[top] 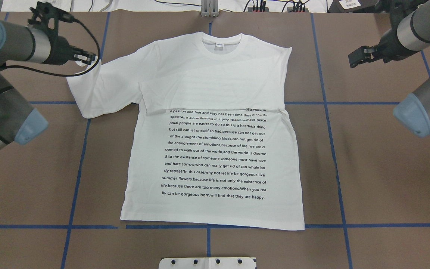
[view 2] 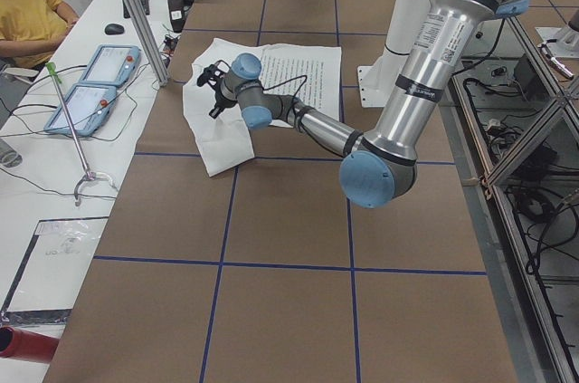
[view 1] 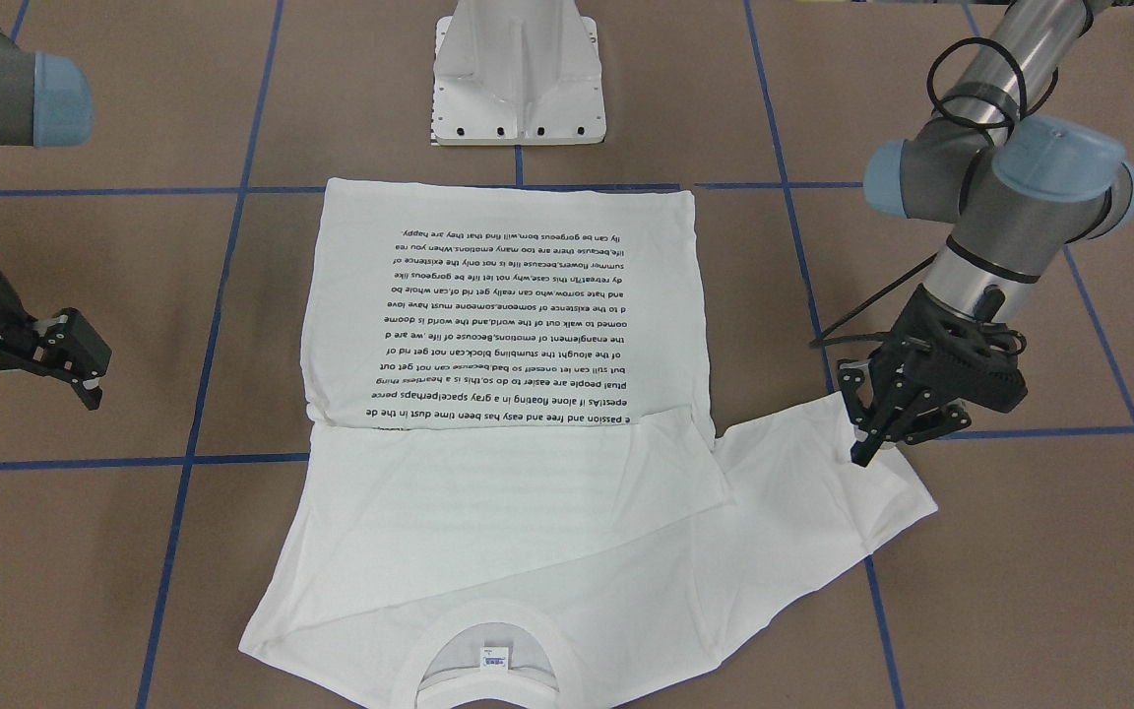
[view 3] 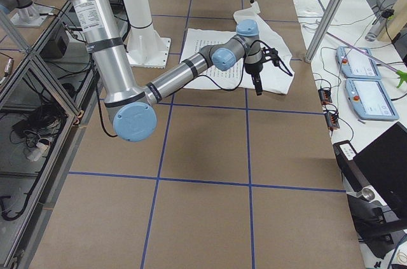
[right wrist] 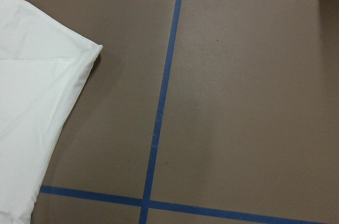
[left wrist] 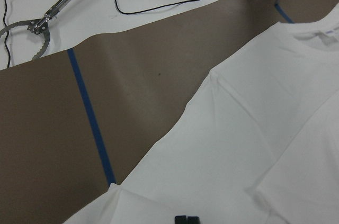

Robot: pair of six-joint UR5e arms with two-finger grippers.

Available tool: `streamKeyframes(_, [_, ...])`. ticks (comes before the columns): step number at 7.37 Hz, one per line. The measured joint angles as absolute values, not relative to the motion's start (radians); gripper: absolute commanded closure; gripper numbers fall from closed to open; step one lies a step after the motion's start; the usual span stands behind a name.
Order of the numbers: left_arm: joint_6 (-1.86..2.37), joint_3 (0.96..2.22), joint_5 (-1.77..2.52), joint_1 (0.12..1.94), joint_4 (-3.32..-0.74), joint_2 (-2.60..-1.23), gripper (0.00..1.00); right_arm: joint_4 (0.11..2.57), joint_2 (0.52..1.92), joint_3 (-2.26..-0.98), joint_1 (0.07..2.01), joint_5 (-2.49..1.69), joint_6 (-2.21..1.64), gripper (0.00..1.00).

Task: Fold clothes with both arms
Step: 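Fold the held sleeve across the shirt body toward the right gripper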

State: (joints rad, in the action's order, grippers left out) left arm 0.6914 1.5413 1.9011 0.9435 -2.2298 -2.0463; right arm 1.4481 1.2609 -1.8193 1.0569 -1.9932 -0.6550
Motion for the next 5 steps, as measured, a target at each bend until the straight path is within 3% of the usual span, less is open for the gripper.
streamKeyframes(3, [0.877,1.504,1.902,0.908,-1.991,-2.329,1.0,1.448,1.261,-1.819,1.057,-1.993,-0.655,0.0])
streamKeyframes(5, [1.054,1.387,1.878,0.815,-1.97,-2.498,1.0,1.448,1.261,-1.819,1.057,-1.993,-0.655,0.0])
